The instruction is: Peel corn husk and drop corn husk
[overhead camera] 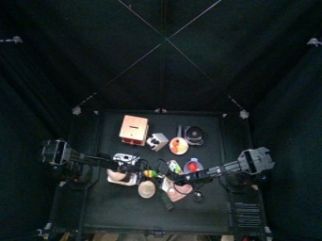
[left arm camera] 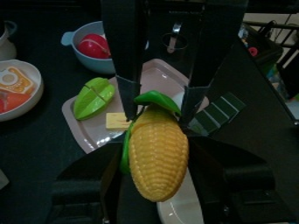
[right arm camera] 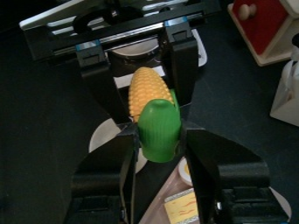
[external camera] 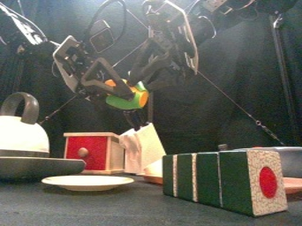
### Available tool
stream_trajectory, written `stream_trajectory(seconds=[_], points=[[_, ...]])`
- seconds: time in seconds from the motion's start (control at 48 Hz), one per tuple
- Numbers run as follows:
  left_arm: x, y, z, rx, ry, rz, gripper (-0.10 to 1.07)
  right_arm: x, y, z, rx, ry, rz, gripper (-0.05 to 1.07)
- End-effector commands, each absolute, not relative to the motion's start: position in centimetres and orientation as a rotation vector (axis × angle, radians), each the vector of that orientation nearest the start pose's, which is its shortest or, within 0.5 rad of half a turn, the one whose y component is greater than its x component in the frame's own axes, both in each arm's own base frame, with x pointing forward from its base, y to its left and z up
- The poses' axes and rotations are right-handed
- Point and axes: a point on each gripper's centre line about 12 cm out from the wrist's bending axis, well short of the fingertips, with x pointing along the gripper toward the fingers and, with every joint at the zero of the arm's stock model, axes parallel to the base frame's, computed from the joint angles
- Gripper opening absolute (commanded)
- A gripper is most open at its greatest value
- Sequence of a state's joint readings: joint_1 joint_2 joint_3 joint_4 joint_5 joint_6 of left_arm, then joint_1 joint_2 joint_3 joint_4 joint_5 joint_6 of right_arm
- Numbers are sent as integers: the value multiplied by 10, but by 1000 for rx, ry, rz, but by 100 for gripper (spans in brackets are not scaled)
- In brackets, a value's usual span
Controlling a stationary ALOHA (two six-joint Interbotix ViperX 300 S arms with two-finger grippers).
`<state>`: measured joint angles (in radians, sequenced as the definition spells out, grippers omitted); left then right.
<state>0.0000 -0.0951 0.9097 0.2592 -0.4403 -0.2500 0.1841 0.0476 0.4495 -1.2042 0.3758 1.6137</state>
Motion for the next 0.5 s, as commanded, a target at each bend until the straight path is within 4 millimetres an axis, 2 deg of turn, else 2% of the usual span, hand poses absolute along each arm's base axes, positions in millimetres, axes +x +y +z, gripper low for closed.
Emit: stream_trajectory(seconds=[0.0, 0.479], points=[[350, -11, 182, -38, 343, -99, 77, 431, 39, 231, 266, 526, -280, 60], [343, -10, 184, -36, 339, -98, 77, 428, 40, 232, 257, 527, -283, 59]])
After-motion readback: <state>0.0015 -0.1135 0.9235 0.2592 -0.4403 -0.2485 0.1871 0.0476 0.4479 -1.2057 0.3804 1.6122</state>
